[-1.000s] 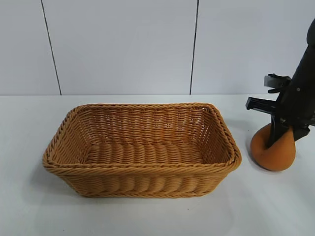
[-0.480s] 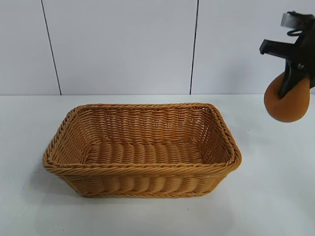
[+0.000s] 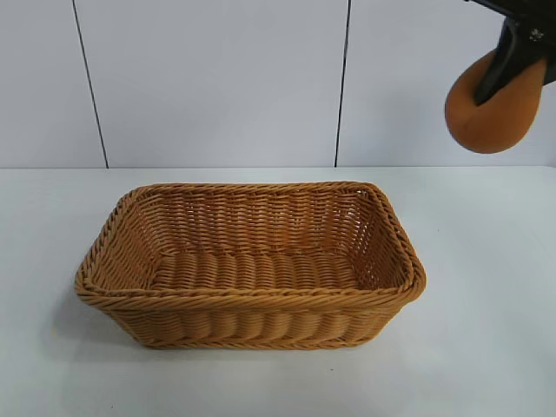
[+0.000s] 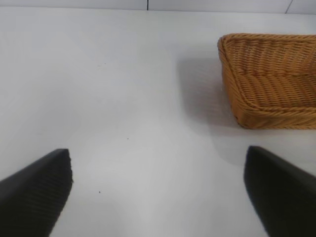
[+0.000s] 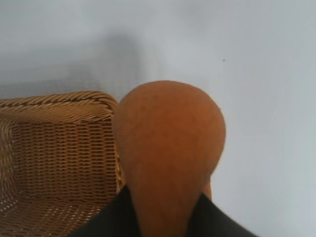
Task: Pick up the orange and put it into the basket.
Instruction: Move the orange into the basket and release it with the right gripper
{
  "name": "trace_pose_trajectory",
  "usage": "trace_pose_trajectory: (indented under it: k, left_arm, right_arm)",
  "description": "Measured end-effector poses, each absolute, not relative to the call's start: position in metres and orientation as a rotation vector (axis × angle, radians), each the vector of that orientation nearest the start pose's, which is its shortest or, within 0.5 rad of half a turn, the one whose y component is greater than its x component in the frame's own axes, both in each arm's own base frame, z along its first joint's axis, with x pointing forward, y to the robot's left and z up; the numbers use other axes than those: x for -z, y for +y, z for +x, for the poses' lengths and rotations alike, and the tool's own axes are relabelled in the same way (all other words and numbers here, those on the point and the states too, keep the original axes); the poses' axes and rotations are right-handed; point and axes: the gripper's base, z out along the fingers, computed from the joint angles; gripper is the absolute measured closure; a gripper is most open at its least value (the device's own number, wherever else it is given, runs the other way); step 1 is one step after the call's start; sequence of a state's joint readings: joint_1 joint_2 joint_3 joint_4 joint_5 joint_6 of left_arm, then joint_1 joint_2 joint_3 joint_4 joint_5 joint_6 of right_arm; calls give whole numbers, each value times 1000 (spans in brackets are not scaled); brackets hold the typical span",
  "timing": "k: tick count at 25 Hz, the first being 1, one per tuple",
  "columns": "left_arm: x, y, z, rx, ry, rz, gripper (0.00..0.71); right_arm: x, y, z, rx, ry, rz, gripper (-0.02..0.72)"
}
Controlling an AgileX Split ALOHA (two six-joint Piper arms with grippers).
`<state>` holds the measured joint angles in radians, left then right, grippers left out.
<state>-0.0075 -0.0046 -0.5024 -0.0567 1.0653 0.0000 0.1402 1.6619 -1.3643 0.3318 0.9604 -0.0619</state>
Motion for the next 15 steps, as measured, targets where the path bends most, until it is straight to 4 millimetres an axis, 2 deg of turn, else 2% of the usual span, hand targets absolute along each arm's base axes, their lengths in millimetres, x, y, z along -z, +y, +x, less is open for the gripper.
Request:
trace_pose_trajectory:
  k: [8,12,15]
  left_arm:
    - [-278,-4,-6,73,2041,11,37]
    - [-278,-4,-6,73,2041,11,37]
    - [-278,-4,-6,73,2041,11,37]
  right_arm:
    - [-275,167,327,-533,2696,-354,648]
    - [-256,209,319,-568,2693,-430,648]
    - [-231,232,318,-570,2714,-460,648]
